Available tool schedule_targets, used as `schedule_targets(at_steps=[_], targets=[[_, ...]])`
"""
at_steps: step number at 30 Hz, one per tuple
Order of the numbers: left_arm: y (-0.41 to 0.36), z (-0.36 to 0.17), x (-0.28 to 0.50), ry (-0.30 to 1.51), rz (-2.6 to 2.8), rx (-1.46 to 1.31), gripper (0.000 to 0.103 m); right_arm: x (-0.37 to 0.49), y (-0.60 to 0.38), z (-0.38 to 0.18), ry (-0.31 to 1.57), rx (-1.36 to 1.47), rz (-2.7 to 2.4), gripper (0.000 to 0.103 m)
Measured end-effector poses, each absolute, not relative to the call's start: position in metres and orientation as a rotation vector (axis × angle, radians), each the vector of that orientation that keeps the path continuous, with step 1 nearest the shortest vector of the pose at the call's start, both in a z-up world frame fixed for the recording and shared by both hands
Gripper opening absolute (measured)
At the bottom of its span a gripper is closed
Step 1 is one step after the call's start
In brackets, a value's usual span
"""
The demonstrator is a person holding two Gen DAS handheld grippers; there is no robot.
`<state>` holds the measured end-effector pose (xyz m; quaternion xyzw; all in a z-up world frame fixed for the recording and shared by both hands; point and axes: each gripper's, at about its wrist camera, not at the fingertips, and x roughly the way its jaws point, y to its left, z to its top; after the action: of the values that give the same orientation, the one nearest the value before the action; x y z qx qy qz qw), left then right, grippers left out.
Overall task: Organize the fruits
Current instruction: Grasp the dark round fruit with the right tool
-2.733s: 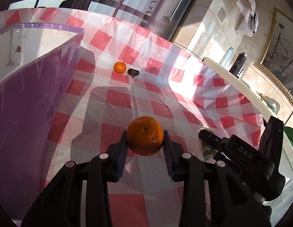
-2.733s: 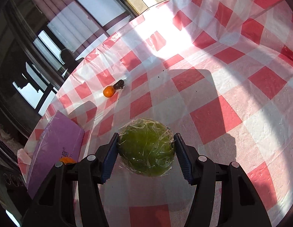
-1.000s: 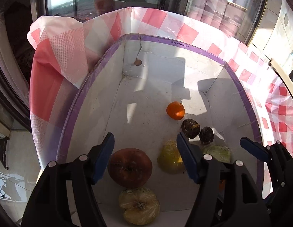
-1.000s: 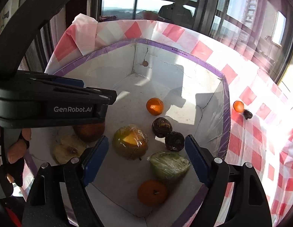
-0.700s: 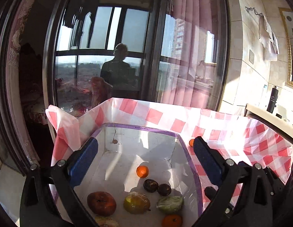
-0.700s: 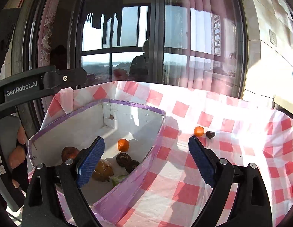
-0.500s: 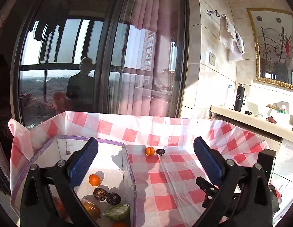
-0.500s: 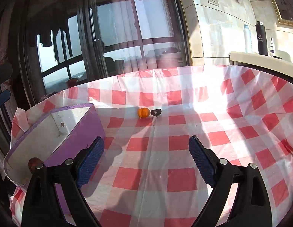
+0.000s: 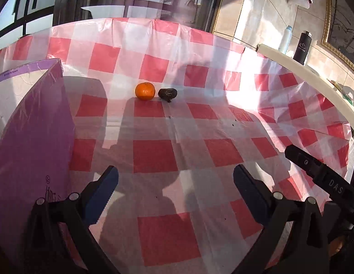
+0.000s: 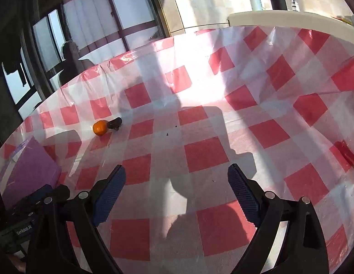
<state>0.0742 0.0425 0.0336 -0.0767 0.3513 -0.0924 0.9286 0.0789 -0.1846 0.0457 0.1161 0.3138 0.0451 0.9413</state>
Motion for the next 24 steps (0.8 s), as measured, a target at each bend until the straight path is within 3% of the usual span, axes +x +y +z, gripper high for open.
schedule_targets(at_steps=[4, 12, 16, 21, 24], targets=[[0.054, 0.016, 0.09, 0.824, -0.2, -0.233, 0.101, 0.136, -0.148, 0.043, 0.718, 0.121, 0.174, 0.086], [0.059, 0.016, 0.086, 0.774, -0.202, -0.279, 0.101, 0.244, -0.072, 0.026, 0.851, -0.096, 0.336, 0.074], [0.059, 0.018, 0.085, 0.771, -0.206, -0.281, 0.101, 0.275, -0.04, 0.019, 0.889, -0.142, 0.398, 0.064], [0.059, 0.019, 0.087, 0.769, -0.21, -0.286, 0.101, 0.296, -0.014, 0.018, 0.89, -0.207, 0.376, 0.063], [0.06, 0.02, 0.087, 0.767, -0.213, -0.294, 0.101, 0.3, -0.006, 0.018, 0.886, -0.212, 0.387, 0.053]])
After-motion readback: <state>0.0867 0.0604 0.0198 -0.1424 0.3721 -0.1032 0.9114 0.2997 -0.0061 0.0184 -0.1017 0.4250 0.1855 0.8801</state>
